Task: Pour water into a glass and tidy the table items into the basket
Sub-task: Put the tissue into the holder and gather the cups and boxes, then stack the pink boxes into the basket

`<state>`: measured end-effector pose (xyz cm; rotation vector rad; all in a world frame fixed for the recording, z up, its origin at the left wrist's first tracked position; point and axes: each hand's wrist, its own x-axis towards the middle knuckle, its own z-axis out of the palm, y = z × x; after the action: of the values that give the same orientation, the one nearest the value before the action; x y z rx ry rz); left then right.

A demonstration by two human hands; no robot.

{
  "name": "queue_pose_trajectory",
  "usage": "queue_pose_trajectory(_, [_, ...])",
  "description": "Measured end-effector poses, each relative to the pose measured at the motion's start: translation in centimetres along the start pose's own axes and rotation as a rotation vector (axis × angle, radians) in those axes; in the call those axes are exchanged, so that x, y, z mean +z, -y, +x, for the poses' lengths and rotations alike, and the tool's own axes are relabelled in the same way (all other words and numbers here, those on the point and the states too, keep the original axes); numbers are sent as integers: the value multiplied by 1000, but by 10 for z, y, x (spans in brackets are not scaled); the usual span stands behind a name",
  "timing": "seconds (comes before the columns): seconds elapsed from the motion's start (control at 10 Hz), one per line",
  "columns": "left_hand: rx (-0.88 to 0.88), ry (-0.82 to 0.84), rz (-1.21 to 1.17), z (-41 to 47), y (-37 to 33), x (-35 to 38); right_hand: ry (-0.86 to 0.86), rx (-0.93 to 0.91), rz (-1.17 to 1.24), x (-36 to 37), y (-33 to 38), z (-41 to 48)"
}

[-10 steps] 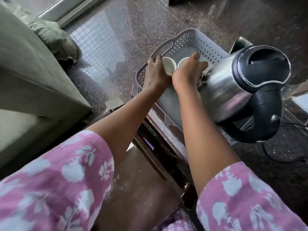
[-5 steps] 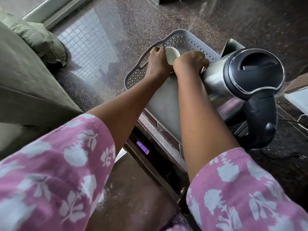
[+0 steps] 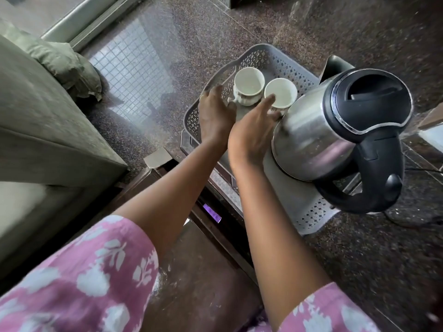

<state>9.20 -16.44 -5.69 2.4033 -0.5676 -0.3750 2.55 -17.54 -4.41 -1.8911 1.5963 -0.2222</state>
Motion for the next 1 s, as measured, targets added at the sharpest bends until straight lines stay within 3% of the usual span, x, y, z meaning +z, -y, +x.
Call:
queue_pose_trajectory(0.1, [-104,5,-10,-5,7,4,-77,-27,52,7,-9,-10])
queue_pose_trajectory(0.4, [-149,72,-149,5,-9,3,0,-122,-165,4,-14,15])
queue_pose_trajectory(0.8, [47,231,-27,2,-3,2,-58,-123,-161,2,-8,27])
queue_pose_trajectory(0.9, [99,129,-125,-17,5,-10,-180,-171,-101,2,-7,5])
queue_pose_trajectory(1.0, [131,-78,-280,-47,17,-28,-315,-304,13,8,-9,-26])
